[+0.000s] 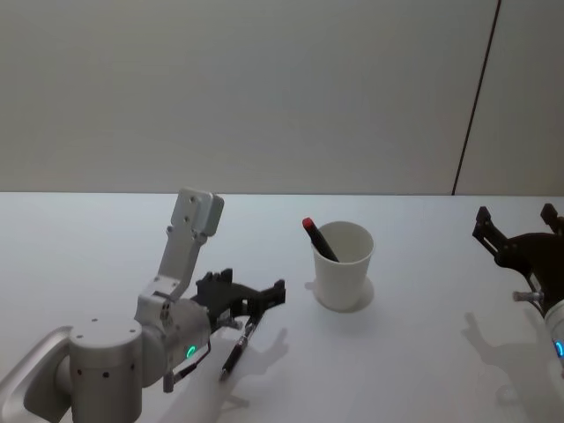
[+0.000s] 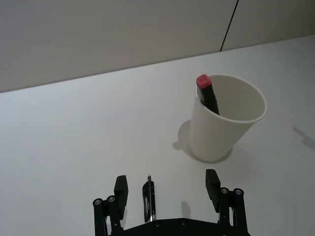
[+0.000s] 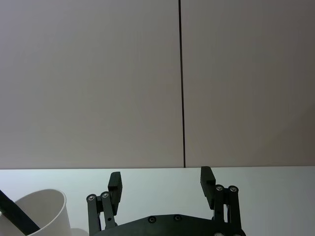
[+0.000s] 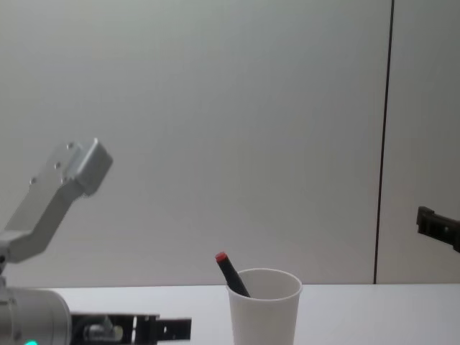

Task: Place the pen into the pen holder.

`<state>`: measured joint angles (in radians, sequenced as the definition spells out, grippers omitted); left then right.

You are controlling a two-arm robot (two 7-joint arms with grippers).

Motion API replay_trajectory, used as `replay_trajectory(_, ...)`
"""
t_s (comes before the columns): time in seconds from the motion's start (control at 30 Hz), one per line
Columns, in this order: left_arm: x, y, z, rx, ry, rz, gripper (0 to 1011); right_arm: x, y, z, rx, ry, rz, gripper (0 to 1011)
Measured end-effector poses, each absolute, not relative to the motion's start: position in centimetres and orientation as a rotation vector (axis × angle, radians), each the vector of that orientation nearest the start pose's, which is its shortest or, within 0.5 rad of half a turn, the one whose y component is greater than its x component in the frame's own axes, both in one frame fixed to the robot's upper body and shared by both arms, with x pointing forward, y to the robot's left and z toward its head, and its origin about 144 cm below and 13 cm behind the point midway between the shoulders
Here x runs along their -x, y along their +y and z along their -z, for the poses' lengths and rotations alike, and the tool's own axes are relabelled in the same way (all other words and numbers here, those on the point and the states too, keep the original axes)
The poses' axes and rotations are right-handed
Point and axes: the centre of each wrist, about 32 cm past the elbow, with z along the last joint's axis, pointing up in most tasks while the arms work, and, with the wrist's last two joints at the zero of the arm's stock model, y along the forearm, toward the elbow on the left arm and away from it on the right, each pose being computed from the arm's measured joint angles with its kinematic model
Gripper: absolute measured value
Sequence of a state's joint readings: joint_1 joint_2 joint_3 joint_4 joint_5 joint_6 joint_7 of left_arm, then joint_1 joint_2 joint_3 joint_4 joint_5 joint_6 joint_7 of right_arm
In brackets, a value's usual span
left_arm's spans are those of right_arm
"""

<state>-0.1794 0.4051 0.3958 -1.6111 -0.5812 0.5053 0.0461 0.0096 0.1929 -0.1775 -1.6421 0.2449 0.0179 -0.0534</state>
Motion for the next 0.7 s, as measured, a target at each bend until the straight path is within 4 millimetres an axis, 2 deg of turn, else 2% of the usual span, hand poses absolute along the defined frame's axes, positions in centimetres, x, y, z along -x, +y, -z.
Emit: replay_trajectory(0.7,-48.0,22.2,-116.7,-0.484,0.429,-1.183,1004,-45.7,-22.3,-116.2,-0.059,0.027,1.434,1001)
